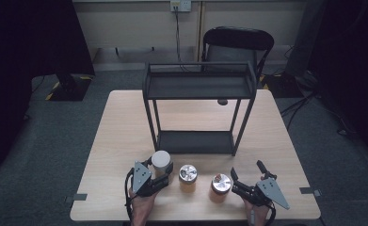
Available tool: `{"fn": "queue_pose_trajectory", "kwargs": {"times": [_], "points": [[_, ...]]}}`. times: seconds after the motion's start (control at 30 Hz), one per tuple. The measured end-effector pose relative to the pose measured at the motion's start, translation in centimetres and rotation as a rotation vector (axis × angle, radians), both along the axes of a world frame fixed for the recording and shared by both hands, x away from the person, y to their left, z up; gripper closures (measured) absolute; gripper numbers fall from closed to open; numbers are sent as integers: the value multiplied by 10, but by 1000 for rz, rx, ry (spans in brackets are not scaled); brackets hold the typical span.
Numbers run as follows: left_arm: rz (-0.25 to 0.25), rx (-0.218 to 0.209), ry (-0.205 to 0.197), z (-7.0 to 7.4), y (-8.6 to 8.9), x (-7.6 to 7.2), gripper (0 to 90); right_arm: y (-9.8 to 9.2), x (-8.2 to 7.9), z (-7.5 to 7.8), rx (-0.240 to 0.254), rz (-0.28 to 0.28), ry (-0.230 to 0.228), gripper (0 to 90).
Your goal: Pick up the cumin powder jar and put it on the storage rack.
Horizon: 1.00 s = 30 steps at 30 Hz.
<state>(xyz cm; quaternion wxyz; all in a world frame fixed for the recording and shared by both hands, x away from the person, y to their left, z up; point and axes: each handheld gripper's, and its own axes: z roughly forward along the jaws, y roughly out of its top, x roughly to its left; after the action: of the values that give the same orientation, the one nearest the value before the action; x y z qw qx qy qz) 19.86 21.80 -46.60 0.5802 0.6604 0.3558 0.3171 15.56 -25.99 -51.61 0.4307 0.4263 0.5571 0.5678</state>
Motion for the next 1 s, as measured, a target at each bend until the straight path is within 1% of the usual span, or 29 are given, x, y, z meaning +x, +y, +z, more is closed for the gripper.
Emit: {"fn": "queue_pose_trajectory", "kwargs": {"times": [0.4, 0.53, 0.7, 0.83, 1.0], "points": [[8, 8, 8, 3, -2, -1, 340, 0, 0, 0, -2, 0, 0, 24], [12, 9, -4, 1, -2, -3, 341, 1, 0, 0, -2, -1, -1, 24], [19, 15, -4, 2, -3, -4, 341, 0, 0, 0, -2, 0, 0, 26], [30, 5, 11, 4, -3, -3, 341, 0, 0, 0, -3, 0, 1, 26], [38, 12, 13, 8, -3, -5, 341, 0, 0, 0, -2, -1, 0, 26]]}}
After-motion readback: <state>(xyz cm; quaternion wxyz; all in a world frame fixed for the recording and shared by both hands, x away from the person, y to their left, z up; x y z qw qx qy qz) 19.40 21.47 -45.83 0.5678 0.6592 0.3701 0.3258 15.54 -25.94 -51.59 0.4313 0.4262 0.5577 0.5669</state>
